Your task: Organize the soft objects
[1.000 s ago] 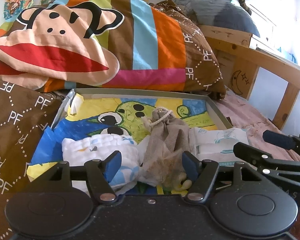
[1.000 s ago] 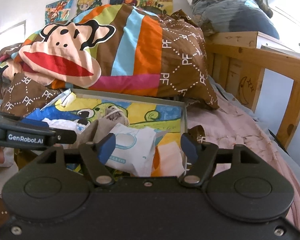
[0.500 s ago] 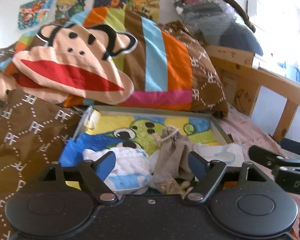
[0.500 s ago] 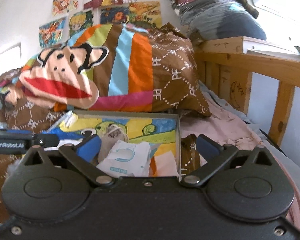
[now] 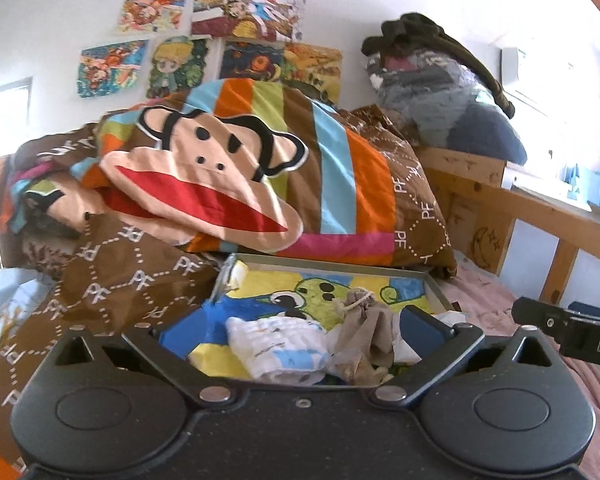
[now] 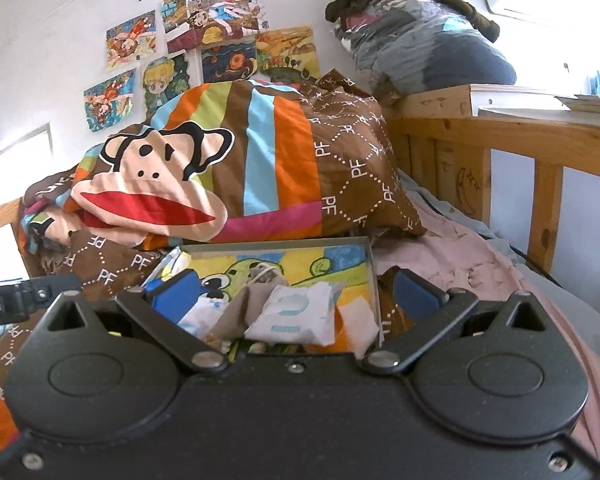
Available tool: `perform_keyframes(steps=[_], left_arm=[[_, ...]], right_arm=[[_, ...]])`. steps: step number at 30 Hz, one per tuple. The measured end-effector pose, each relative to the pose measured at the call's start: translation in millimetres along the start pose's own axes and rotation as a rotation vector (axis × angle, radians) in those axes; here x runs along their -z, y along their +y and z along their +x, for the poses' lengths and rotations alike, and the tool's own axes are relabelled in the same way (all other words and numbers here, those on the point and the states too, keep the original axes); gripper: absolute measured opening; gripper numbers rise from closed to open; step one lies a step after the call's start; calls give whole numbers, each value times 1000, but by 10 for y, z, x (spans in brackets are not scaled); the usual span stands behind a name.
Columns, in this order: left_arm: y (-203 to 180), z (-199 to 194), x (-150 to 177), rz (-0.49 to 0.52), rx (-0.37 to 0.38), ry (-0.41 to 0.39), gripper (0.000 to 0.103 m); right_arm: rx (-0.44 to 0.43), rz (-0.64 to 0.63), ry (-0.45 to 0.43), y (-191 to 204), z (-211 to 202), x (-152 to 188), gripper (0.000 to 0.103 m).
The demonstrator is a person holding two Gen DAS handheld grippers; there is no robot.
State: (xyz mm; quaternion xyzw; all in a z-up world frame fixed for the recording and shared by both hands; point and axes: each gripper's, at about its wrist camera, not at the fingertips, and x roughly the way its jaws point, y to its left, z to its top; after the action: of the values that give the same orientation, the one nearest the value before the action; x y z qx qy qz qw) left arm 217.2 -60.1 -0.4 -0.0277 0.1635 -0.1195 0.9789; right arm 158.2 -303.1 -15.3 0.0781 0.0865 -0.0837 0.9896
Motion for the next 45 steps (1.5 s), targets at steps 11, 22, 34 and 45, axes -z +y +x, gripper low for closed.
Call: perform_keyframes(steps=[11,22,34,45], left_arm=[[440,-818,248,-56,-71,-16,102],[617,-1406,497,-48,-99,4,102],[635,-1779,633,-122,-113,35,102],[533,-1661,681,-69,-134,84,102]], right_arm=[[-19,15,0,398,-658,278,103],[-46,-57,68,844,-1299,570,103],[-22,-44,108,979,-1972,809,103],[3,-28,135,947,-1895,800,103]])
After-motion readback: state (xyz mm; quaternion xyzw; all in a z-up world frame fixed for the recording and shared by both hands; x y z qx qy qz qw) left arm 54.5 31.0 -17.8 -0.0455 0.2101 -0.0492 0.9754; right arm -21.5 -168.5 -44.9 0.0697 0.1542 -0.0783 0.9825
